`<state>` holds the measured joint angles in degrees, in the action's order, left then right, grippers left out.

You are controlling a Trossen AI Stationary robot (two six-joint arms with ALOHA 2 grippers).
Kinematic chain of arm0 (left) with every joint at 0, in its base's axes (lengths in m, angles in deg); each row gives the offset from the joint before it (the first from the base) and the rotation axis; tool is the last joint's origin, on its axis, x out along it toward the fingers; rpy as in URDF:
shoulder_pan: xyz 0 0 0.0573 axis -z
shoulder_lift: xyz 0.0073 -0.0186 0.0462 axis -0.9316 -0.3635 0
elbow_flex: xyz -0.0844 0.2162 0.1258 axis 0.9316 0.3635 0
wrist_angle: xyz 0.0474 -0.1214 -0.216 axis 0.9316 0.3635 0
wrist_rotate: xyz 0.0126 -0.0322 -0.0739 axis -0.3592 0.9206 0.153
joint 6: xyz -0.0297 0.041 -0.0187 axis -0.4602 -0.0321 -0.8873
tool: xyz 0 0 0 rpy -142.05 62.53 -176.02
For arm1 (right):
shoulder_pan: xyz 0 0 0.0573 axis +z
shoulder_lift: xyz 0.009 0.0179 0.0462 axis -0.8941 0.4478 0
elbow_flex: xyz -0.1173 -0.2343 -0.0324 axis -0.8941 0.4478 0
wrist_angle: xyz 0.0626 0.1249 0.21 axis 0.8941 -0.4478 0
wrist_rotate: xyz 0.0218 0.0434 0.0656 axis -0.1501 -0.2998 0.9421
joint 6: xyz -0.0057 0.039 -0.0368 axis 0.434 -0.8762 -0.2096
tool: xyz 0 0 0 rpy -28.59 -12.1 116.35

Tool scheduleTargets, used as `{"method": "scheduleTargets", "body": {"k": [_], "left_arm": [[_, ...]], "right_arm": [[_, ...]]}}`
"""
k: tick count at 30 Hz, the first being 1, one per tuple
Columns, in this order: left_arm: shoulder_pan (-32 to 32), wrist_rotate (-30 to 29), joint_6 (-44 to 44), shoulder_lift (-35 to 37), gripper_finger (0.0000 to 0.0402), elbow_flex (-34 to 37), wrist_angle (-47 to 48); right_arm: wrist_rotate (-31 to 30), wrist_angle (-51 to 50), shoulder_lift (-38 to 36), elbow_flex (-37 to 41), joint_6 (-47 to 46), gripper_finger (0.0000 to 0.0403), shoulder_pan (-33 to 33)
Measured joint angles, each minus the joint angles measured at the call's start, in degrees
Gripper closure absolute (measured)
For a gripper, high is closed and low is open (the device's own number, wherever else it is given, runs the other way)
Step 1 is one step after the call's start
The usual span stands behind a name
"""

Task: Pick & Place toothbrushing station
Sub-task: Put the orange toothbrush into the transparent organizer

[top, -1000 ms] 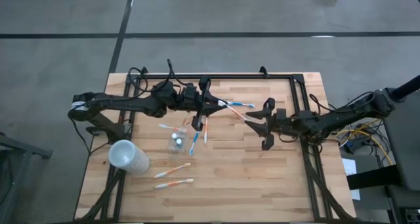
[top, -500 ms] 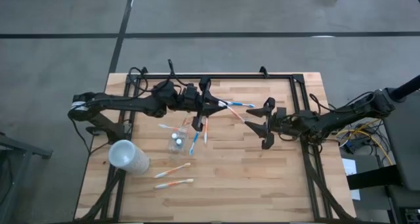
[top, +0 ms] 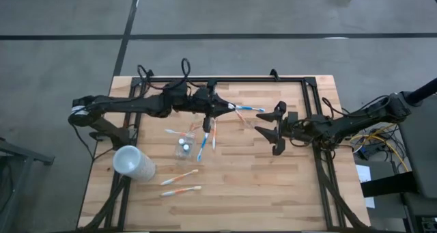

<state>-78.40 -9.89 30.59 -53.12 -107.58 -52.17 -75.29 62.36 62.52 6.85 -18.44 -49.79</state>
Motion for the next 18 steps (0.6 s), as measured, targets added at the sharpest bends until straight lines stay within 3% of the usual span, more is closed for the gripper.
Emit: {"method": "scheduleTargets", "body": {"k": [9, 18], "left_arm": [[-0.5, -14.46, 3.81, 11.61, 0.0367, 0.0, 25.08], [0.28, -16.45, 1.59, 20.23, 0.0368, 1.08, 38.55]], "right_arm": [[0.0, -0.09, 0.0, 0.0, 0.02, 0.0174, 0.0], [-0.04, -0.07, 0.0, 0.0, 4.32, 0.0174, -0.02]]}}
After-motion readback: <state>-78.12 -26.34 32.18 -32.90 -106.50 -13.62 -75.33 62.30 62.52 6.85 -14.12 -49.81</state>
